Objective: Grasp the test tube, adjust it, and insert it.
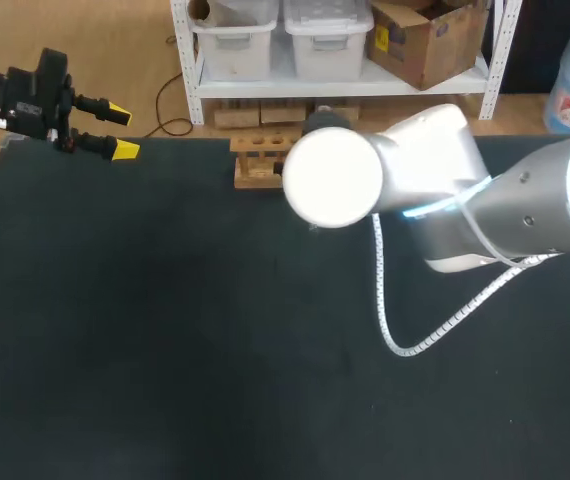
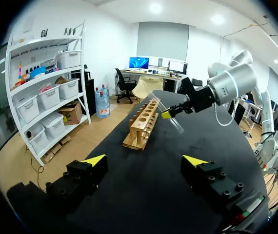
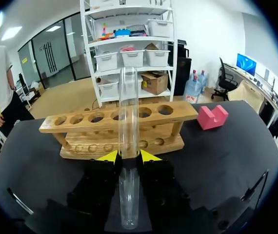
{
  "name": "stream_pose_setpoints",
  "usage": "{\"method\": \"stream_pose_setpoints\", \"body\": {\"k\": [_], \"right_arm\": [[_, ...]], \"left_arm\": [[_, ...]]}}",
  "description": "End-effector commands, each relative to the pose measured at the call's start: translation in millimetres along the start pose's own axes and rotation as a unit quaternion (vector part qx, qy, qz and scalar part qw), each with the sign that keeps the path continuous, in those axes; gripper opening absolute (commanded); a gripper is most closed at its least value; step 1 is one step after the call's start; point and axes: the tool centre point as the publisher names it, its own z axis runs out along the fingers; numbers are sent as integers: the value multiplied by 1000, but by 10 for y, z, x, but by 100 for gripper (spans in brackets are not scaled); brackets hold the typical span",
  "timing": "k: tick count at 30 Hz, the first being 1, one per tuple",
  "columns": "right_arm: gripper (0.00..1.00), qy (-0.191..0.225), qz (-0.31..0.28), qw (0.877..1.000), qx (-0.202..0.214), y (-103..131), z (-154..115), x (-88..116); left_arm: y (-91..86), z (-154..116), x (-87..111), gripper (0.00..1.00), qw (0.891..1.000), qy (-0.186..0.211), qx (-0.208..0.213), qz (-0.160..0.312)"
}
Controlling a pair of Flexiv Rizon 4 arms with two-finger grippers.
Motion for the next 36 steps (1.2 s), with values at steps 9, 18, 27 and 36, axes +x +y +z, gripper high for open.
{"method": "stream_pose_setpoints", "body": {"k": [9, 18, 27, 36], "right_arm": [[0, 33, -11, 999, -2, -5, 82, 41], [0, 48, -13, 999, -2, -16, 133, 72], [0, 53, -10, 999, -4, -8, 89, 132], [0, 54, -7, 998, -5, -21, 21, 213]], "left_arm": [[8, 4, 5, 100, 1000, 0, 1, 1], [8, 4, 5, 100, 1000, 0, 1, 1], [8, 4, 5, 100, 1000, 0, 1, 1], [8, 4, 5, 100, 1000, 0, 1, 1]]}}
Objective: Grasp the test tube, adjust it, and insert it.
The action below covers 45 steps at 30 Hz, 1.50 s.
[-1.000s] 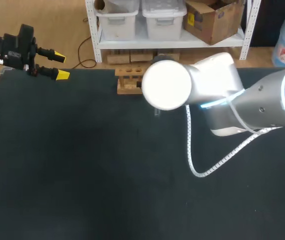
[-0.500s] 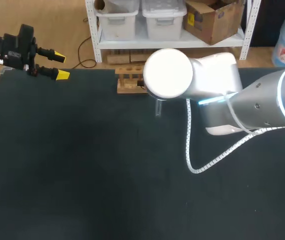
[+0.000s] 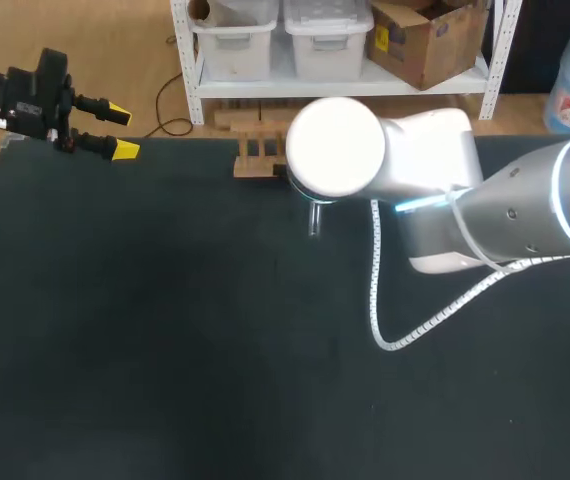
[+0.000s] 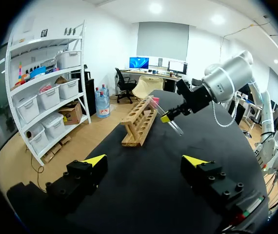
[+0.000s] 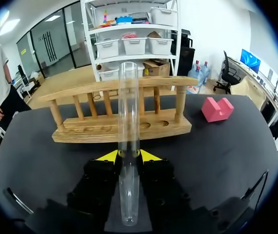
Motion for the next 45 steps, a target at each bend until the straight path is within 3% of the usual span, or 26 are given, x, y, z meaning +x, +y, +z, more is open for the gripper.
{"method": "stream_pose_setpoints", "body": {"k": [1, 11, 22, 31, 40, 45], "right_arm": [[0, -4, 4, 1000, -1, -32, -52, 78], [0, -47, 19, 999, -6, -38, -332, -49], [0, -137, 45, 989, -38, -92, -609, -359], [0, -220, 46, 971, -83, -78, -778, -693], [0, -281, 54, 953, -95, -101, -752, -921], [0, -330, 47, 937, -100, -88, -798, -1086]], "left_arm": [[8, 4, 5, 100, 1000, 0, 1, 1], [8, 4, 5, 100, 1000, 0, 1, 1], [8, 4, 5, 100, 1000, 0, 1, 1], [8, 4, 5, 100, 1000, 0, 1, 1], [8, 4, 5, 100, 1000, 0, 1, 1], [8, 4, 5, 100, 1000, 0, 1, 1]]}}
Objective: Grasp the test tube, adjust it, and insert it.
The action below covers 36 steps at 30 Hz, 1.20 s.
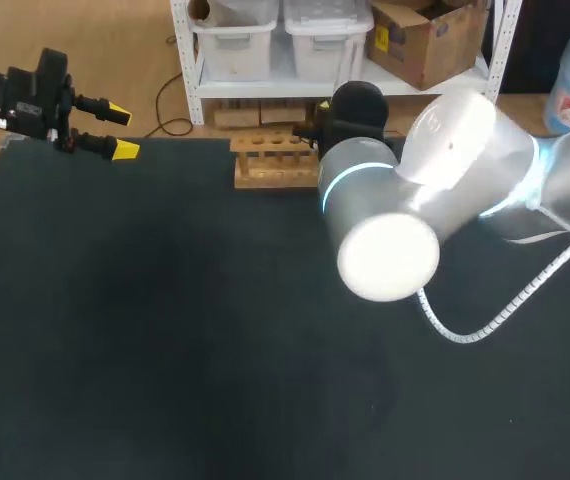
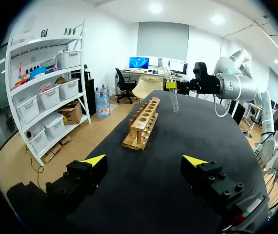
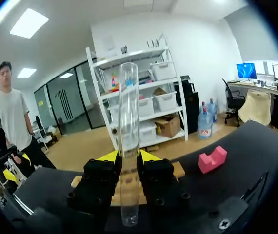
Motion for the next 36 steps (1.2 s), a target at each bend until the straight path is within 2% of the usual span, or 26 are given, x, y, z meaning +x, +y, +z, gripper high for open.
{"method": "stream_pose_setpoints", "body": {"k": [1, 10, 19, 36], "right_arm": [[0, -49, -8, 998, -27, 15, 37, -66], [0, -108, -31, 993, -45, 30, 48, -325], [0, -129, -51, 989, -44, -73, 151, -417], [0, -133, -69, 986, -71, -48, 404, -351]], "left_arm": [[8, 4, 5, 100, 1000, 0, 1, 1], [8, 4, 5, 100, 1000, 0, 1, 1], [8, 4, 5, 100, 1000, 0, 1, 1], [8, 4, 5, 100, 1000, 0, 1, 1]]}}
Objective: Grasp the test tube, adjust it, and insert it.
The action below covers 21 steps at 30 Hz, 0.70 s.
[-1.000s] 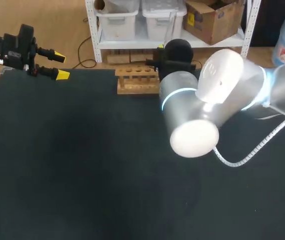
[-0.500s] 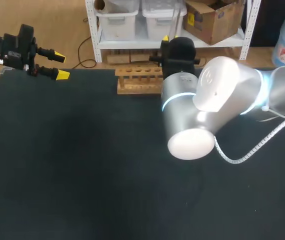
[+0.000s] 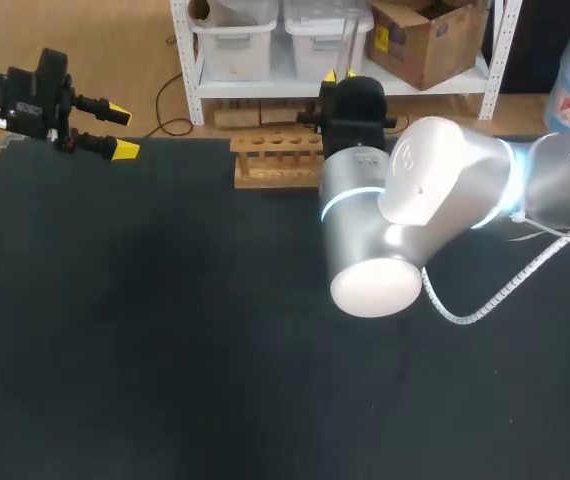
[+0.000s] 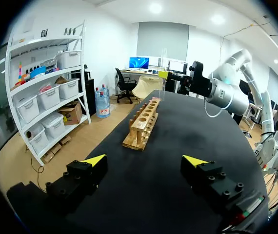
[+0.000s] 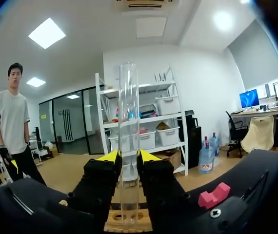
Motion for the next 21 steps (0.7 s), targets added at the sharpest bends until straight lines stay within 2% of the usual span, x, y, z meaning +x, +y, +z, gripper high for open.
{"method": "stream_pose_setpoints", "body": {"k": [1, 14, 21], "right_arm": [[0, -3, -2, 998, -66, -4, 130, 55], [0, 0, -16, 997, -73, -53, 291, 166], [0, 3, -22, 997, -74, -93, 286, 191]], "left_arm": [[8, 4, 5, 100, 1000, 0, 1, 1], [8, 4, 5, 100, 1000, 0, 1, 1], [8, 4, 5, 100, 1000, 0, 1, 1]]}}
